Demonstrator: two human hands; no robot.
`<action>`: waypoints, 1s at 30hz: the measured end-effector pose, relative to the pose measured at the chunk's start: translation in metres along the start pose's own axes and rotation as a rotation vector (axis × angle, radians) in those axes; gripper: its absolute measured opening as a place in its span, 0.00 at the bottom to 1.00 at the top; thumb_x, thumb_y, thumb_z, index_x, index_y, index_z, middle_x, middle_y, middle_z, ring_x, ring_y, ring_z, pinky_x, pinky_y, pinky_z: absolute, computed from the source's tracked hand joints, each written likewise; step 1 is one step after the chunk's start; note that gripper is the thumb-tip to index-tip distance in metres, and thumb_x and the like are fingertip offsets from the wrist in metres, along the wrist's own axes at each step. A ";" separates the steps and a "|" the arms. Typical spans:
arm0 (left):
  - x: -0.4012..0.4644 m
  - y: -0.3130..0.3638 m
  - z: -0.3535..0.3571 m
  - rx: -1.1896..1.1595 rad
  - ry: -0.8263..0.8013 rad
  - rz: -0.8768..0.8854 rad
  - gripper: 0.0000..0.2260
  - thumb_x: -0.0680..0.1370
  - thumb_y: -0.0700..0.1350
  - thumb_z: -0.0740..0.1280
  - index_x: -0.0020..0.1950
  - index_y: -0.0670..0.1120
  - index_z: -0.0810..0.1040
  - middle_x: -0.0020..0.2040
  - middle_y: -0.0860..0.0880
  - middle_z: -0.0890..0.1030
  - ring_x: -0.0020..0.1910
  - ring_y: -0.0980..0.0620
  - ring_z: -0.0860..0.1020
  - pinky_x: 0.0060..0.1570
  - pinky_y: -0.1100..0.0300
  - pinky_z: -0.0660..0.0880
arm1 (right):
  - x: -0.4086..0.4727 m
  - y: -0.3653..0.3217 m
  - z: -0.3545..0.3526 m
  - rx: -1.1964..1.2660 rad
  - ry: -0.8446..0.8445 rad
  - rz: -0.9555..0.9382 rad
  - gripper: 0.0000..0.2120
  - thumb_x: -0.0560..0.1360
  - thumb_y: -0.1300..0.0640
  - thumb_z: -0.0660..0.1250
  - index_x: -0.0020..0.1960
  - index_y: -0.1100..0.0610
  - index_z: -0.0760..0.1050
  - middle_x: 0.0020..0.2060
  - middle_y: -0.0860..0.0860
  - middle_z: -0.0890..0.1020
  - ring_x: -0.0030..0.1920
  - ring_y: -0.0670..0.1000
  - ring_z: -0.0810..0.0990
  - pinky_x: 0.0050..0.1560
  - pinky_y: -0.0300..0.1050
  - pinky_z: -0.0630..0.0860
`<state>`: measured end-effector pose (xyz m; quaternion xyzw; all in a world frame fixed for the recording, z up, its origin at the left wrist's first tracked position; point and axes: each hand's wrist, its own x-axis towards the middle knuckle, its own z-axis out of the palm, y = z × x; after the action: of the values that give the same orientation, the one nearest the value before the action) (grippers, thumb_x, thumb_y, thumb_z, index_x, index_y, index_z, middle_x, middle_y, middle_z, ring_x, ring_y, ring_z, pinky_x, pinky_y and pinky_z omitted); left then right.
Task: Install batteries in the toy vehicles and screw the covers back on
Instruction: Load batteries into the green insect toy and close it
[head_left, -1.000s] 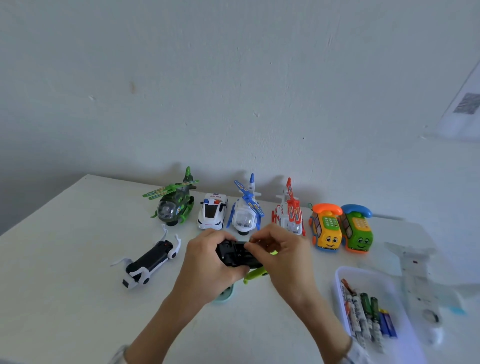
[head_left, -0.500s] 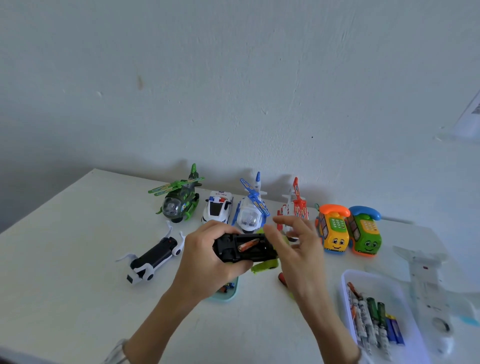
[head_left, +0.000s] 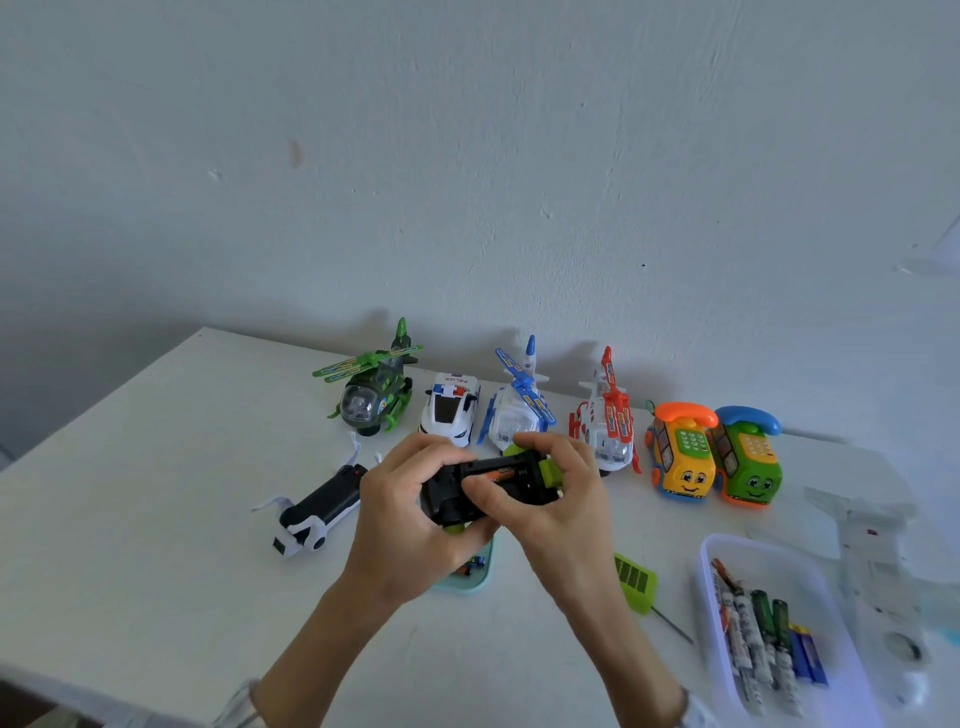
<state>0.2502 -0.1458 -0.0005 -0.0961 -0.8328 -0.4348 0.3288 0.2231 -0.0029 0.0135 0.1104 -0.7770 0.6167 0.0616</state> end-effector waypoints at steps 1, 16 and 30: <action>-0.001 0.000 -0.001 0.001 0.008 0.005 0.18 0.61 0.48 0.76 0.47 0.42 0.82 0.45 0.49 0.80 0.44 0.54 0.79 0.42 0.66 0.76 | -0.001 0.000 0.002 0.012 0.009 0.000 0.22 0.60 0.54 0.81 0.51 0.50 0.78 0.51 0.43 0.73 0.49 0.35 0.75 0.44 0.27 0.72; -0.018 -0.037 -0.040 0.107 0.086 -0.137 0.19 0.57 0.47 0.79 0.45 0.47 0.82 0.43 0.53 0.79 0.41 0.56 0.79 0.38 0.68 0.75 | 0.025 0.014 0.055 0.158 -0.281 0.188 0.18 0.58 0.50 0.80 0.44 0.49 0.78 0.47 0.59 0.80 0.44 0.58 0.82 0.42 0.56 0.82; -0.036 -0.072 -0.063 -0.589 0.322 -1.027 0.30 0.47 0.47 0.76 0.48 0.43 0.79 0.36 0.49 0.79 0.37 0.48 0.74 0.42 0.51 0.70 | 0.025 0.104 0.073 -0.546 -0.520 0.197 0.08 0.66 0.59 0.73 0.37 0.47 0.76 0.39 0.46 0.77 0.35 0.44 0.73 0.41 0.39 0.72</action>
<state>0.2745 -0.2343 -0.0456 0.2974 -0.5573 -0.7587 0.1589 0.1764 -0.0543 -0.0958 0.1673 -0.9091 0.3415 -0.1701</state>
